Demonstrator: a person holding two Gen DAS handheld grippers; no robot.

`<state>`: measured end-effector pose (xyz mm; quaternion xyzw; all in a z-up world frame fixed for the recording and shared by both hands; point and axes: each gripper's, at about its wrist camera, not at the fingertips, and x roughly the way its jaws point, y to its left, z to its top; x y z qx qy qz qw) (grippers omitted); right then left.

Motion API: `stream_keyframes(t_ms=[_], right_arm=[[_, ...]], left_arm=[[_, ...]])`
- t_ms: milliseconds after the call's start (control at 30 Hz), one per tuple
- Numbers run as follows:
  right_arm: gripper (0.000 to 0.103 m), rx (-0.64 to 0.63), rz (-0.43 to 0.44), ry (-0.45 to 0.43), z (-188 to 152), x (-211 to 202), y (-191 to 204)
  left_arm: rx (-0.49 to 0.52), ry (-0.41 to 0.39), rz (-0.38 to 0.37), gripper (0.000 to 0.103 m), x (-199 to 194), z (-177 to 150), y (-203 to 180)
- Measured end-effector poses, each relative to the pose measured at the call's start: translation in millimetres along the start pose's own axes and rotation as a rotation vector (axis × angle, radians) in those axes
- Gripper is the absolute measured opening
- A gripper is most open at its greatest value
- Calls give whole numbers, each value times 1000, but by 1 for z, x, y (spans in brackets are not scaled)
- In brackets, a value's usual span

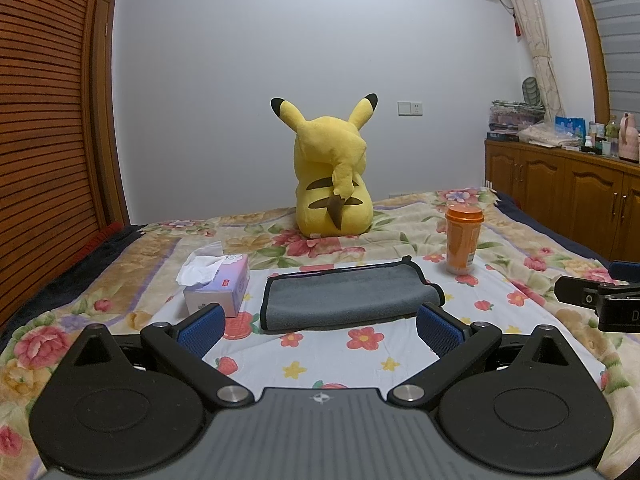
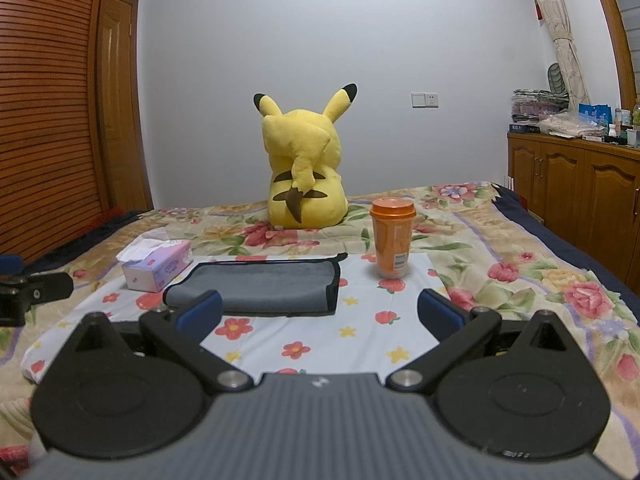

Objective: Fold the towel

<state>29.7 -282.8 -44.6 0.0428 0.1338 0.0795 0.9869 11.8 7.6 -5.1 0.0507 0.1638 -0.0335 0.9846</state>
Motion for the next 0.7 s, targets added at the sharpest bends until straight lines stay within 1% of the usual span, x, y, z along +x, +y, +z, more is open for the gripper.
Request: stream_keyframes(t_ms=[700], right_arm=[[103,1,1,0,0,0,-1]], left_arm=[[0,1,1,103,0,0,0]])
